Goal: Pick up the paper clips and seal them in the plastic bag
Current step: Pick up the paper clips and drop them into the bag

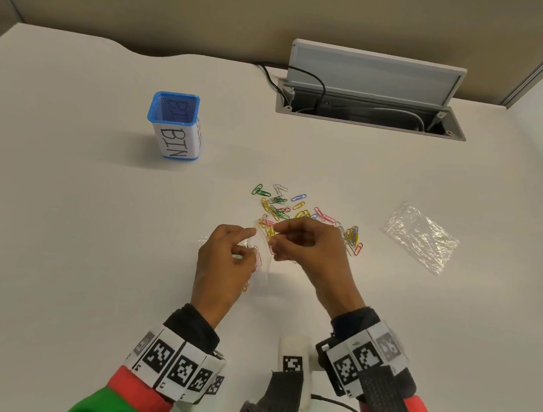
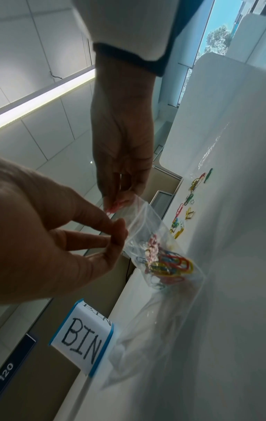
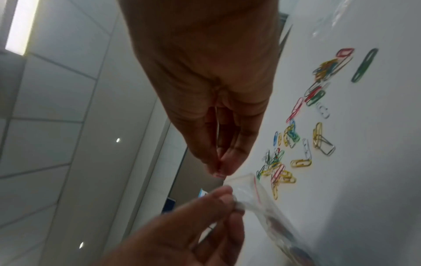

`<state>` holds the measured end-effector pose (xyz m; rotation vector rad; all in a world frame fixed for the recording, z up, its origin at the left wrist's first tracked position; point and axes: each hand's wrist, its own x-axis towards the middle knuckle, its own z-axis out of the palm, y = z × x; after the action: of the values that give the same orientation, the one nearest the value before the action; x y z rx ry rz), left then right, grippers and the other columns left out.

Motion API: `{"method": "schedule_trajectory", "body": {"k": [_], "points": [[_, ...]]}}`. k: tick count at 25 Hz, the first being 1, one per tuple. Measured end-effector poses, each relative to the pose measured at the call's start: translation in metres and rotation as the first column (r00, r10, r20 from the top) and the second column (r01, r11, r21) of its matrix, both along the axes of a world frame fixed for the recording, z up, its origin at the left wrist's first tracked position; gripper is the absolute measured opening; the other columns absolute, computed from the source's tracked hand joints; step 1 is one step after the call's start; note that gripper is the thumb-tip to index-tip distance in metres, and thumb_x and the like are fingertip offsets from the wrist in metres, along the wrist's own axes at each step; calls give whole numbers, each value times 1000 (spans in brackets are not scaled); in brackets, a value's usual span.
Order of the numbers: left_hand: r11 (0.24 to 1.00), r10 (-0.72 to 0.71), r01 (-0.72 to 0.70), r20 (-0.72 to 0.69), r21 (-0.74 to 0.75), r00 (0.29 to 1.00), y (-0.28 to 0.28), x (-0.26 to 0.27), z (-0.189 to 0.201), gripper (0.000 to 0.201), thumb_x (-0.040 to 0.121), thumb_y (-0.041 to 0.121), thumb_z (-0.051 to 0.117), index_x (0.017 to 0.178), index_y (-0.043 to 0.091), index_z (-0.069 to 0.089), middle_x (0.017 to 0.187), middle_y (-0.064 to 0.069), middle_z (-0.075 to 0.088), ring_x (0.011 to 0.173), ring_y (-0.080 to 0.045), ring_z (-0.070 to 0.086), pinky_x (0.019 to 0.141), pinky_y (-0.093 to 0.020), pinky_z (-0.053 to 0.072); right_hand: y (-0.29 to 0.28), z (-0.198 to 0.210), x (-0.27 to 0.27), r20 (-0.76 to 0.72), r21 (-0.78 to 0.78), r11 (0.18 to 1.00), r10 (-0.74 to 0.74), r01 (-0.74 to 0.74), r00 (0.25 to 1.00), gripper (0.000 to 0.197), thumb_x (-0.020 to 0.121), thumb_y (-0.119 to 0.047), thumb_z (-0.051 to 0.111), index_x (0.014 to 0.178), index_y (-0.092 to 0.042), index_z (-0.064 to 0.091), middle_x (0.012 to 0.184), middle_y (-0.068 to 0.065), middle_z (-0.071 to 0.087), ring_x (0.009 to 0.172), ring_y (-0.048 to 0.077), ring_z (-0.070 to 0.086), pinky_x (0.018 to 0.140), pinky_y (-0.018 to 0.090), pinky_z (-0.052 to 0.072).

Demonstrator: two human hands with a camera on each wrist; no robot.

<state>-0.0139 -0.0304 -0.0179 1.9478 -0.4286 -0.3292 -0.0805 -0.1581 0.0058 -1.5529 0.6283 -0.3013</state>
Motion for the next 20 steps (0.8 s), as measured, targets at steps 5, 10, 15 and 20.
{"method": "schedule_trajectory", "body": {"k": [5,10,15,20], "points": [[1000,-18,18,15,19,1000,3,0,1,31,81,3,59,111,10,61,121,-8,56,87,-14,58,59,0,46,9,-9,6,-47,-154,988,4,-11,999,13,77,1,68,88,-5,71,79,15,73,67,18,69,62,22,59],[1000,-13,12,29,16,1000,4,2,0,30,81,2,58,110,8,61,119,-11,56,85,-16,58,61,4,42,-24,-30,-1,-170,-500,856,-244,130,955,21,83,2,58,93,-9,72,94,6,71,84,20,66,75,18,44],[1000,-8,7,32,24,999,3,1,1,30,81,2,58,111,8,61,119,-11,57,87,-16,58,62,6,41,-31,-53,-5,-414,-712,634,-32,-302,910,29,78,3,65,103,-10,72,103,13,63,98,29,56,75,25,37],[999,-6,5,24,33,1000,4,1,2,31,82,4,59,112,7,60,121,-11,56,90,-16,57,63,5,41,-27,-52,-4,-467,-720,608,-66,-336,882,15,81,-2,59,85,-5,73,87,12,70,82,29,63,69,31,48]]}}
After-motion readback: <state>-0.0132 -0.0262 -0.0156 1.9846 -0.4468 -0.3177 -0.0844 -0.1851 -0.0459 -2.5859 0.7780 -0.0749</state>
